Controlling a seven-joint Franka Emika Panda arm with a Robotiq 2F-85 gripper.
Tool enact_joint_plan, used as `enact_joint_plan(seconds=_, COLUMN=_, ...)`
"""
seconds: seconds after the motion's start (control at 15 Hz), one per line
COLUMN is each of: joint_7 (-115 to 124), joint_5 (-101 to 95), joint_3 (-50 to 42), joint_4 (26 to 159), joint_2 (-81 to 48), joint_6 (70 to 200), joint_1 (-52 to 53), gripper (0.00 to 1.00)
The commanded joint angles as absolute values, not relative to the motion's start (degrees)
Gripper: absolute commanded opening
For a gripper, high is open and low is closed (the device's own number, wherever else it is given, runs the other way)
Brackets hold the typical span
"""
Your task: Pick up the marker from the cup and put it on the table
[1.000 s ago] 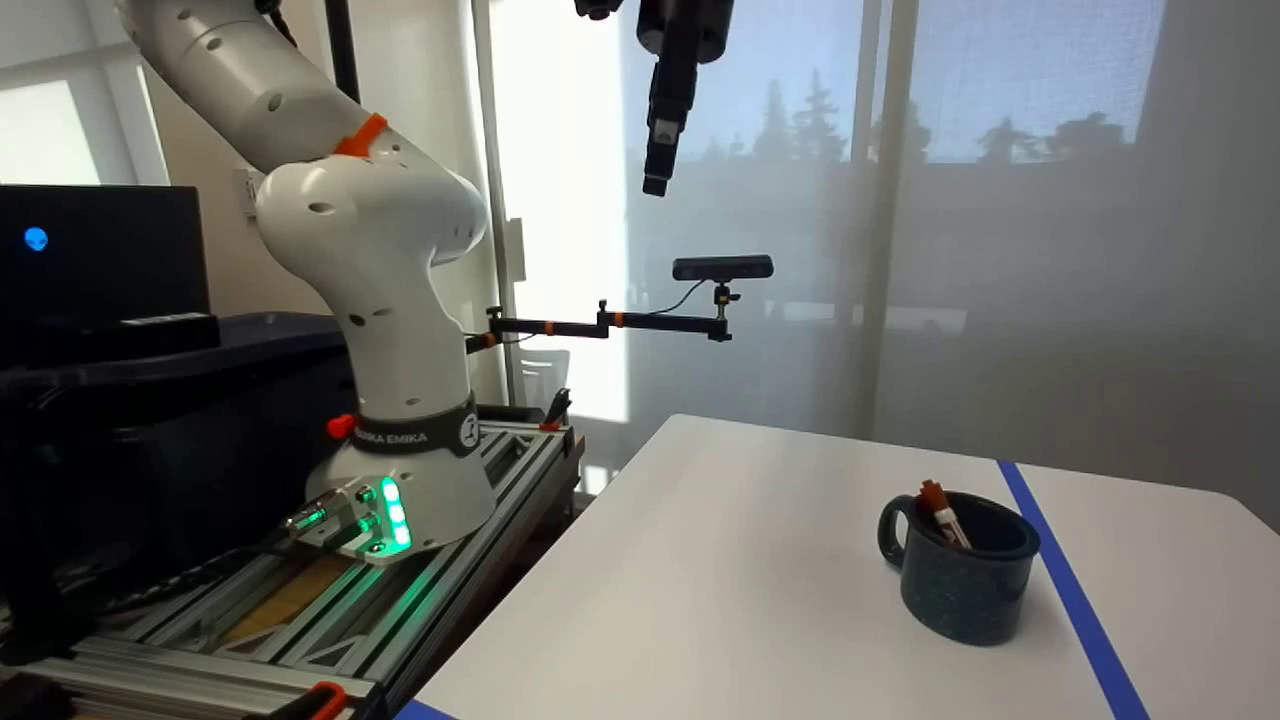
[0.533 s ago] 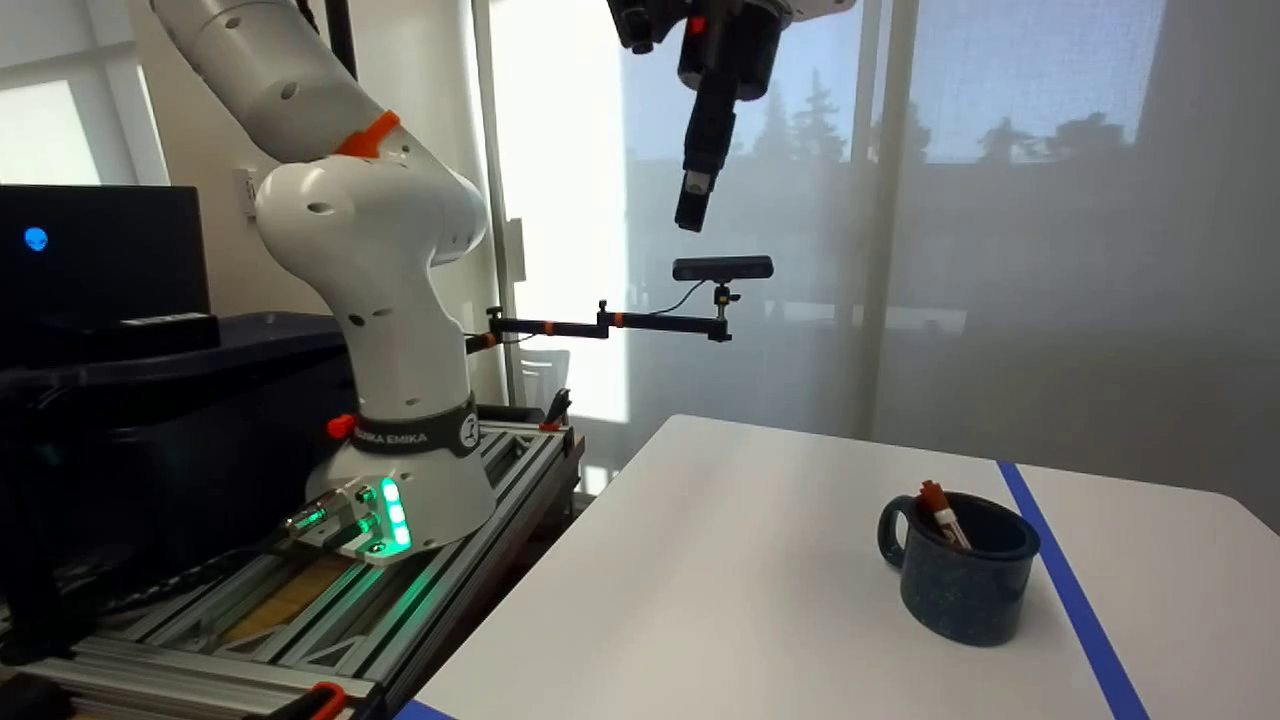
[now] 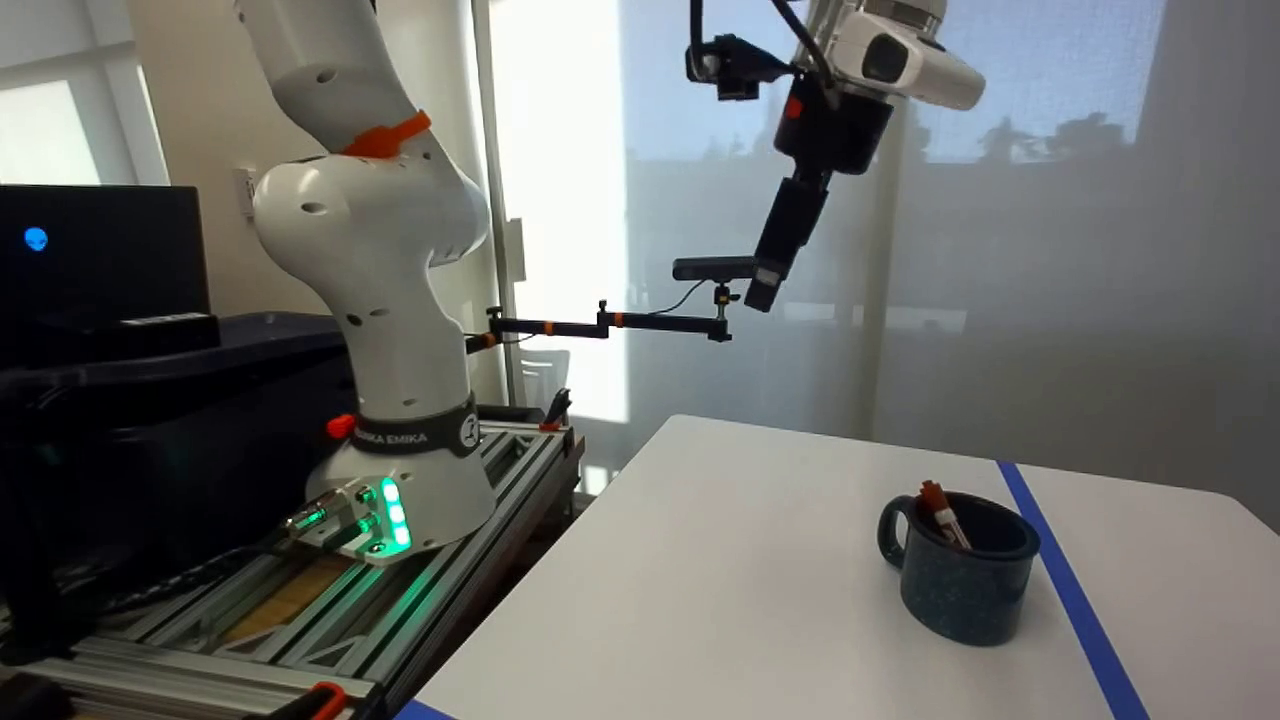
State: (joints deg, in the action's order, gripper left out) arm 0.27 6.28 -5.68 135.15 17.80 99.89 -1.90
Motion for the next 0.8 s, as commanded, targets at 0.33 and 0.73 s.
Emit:
enact_joint_plan(seconds=0.33, joint_7=7.0, joint_5=21.4, joint_3=-6.4, joint_4=125.0, joint_2=1.9, joint_6=103.1, joint_1=-4.1, gripper=1.0)
enact_joint_plan(seconds=0.73, joint_7=16.2, joint_5=21.5, joint_3=-5.7, joint_4=123.5, joint_2=-4.2, joint_6=111.8, joint_1=-3.9, gripper=1.0)
